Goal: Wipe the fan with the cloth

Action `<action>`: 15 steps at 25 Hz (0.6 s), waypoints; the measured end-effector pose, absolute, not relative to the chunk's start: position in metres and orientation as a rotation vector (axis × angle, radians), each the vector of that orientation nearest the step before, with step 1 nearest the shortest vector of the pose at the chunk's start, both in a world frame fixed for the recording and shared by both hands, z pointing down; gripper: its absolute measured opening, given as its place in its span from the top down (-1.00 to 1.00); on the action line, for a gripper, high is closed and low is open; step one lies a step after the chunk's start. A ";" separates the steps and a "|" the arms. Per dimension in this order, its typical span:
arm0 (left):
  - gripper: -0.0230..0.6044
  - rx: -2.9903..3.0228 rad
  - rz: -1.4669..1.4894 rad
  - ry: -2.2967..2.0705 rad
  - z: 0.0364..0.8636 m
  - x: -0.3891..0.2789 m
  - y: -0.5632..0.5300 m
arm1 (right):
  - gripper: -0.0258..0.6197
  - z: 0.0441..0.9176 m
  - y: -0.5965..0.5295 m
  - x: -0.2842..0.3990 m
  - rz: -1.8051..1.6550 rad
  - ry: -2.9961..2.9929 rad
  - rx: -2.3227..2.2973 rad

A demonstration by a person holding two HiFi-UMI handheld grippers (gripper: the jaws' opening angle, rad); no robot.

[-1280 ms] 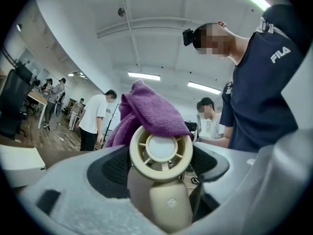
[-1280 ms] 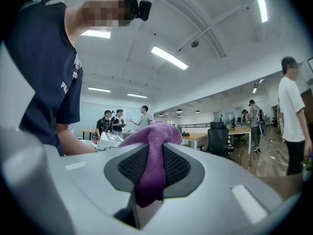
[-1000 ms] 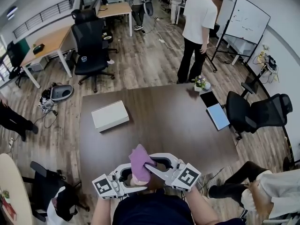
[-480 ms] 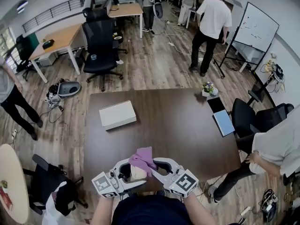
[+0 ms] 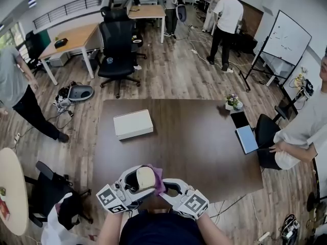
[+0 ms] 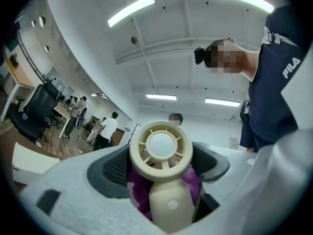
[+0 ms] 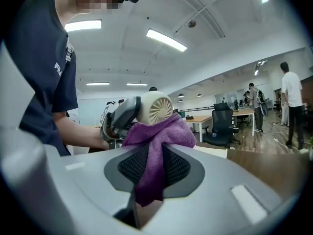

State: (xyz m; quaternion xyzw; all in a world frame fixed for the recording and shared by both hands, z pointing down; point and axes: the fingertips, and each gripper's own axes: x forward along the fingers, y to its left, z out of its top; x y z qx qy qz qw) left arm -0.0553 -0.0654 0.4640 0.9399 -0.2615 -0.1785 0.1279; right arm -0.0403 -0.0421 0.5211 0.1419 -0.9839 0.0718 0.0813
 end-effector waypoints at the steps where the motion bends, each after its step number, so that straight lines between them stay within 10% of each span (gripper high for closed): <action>1: -0.27 2.720 -0.534 -0.770 0.463 -0.057 -0.067 | 0.63 0.523 -0.039 -0.043 0.215 -2.931 0.401; 15: -0.27 2.624 -0.609 -0.881 0.462 -0.074 -0.082 | 0.63 0.543 -0.012 -0.053 0.250 -2.887 0.291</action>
